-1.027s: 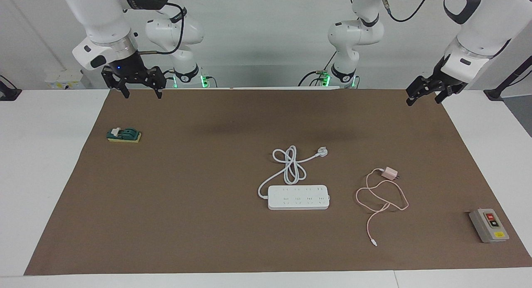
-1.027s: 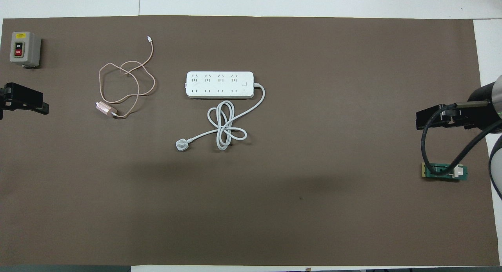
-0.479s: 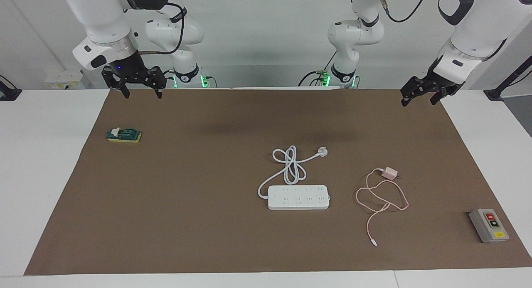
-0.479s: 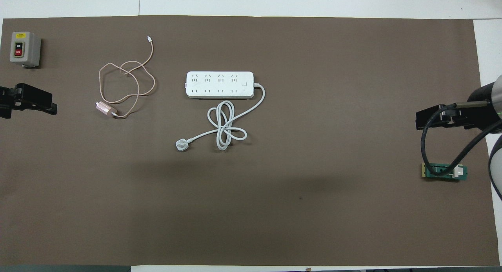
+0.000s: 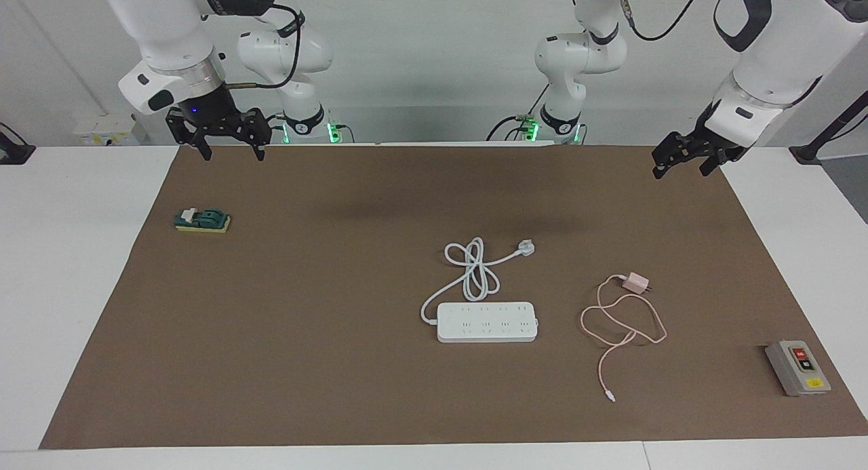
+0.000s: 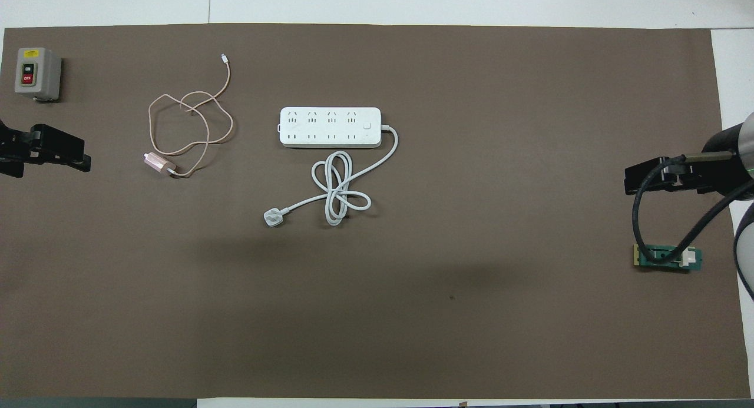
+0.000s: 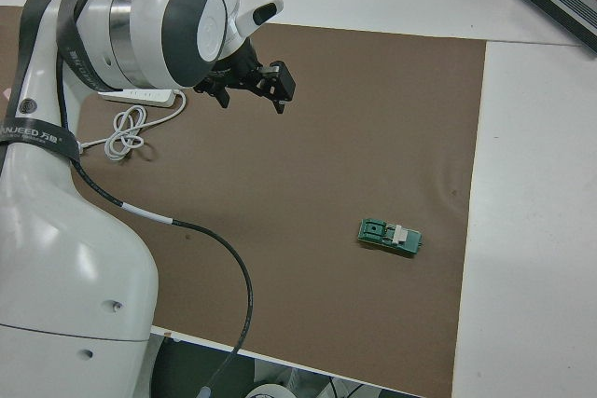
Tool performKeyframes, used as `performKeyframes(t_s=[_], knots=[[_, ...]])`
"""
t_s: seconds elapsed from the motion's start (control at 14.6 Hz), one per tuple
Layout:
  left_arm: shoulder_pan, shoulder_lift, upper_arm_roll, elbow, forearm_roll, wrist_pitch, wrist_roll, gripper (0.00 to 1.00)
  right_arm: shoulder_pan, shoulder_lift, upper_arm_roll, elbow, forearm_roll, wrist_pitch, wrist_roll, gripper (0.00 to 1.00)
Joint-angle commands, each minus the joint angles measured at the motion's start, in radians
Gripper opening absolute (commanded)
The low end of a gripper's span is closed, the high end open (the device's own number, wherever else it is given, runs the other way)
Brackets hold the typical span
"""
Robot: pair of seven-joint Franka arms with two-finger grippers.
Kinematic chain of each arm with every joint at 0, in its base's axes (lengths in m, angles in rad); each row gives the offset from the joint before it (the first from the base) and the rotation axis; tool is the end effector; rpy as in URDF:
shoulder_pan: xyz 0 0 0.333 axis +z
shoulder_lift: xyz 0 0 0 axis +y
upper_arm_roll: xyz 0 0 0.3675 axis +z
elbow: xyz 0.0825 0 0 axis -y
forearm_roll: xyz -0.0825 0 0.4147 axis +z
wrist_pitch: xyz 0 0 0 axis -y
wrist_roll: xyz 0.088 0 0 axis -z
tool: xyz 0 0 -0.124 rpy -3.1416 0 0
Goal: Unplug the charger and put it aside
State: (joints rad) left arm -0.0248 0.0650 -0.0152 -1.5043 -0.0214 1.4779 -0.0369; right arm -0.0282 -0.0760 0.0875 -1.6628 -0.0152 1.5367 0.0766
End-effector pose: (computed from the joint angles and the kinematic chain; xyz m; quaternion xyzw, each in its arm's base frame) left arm 0.5965 -0.0264 0.6460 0.9989 -0.0021 -0.0461 0.0094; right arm 0.5511 0.0328 0.6532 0.9996 -0.0089 -0.0244 0.0126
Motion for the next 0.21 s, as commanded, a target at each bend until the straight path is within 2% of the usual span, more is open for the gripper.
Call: performKeyframes(t_s=[0.0, 0.14], knots=[[-0.009, 0.012, 0.011, 0.022, -0.003, -0.013, 0.009, 1.0, -0.009, -0.018, 0.011, -0.022, 0.006, 0.011, 0.012, 1.0], [-0.011, 0.01, 0.011, 0.022, -0.003, -0.013, 0.009, 1.0, -0.009, -0.018, 0.011, -0.022, 0.006, 0.011, 0.011, 1.0]])
